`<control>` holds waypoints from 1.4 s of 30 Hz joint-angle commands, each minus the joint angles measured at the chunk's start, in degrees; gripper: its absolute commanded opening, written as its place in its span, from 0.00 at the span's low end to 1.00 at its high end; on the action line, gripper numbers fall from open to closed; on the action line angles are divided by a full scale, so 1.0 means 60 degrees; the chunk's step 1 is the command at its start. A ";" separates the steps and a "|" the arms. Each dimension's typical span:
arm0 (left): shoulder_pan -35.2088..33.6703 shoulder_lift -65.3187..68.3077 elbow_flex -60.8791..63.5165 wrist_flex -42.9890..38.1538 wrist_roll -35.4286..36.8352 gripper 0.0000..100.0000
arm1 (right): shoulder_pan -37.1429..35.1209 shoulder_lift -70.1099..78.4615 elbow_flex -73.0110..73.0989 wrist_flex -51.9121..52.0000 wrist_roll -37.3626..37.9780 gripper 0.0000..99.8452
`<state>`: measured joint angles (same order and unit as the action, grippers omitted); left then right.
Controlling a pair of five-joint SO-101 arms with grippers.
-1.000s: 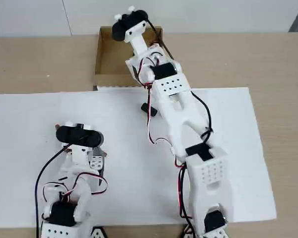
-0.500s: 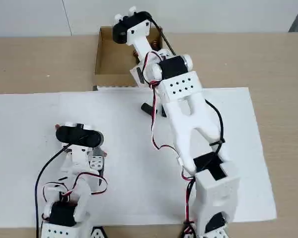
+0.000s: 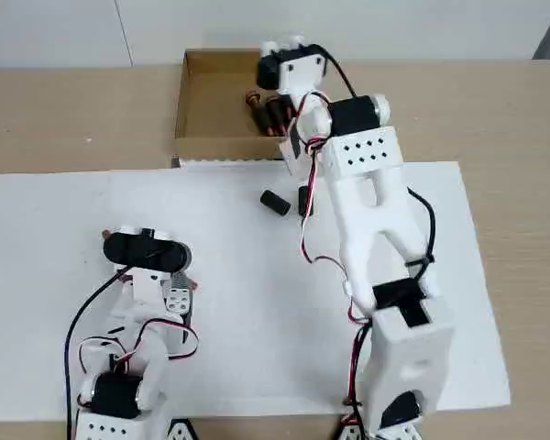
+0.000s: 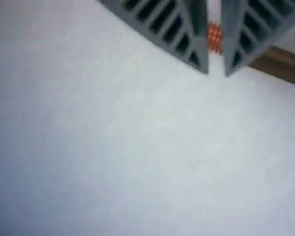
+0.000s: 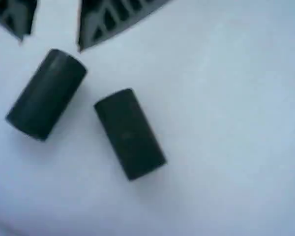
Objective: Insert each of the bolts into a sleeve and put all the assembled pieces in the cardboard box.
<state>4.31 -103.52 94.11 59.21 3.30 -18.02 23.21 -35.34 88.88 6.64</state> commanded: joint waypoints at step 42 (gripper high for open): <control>-0.0088 -0.0103 -0.0037 0.0000 0.0029 0.01 | -0.0139 0.3348 -0.0454 -0.1018 -0.0161 0.01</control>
<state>4.31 -103.52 94.11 59.21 3.30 -17.85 43.34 -36.75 83.34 5.85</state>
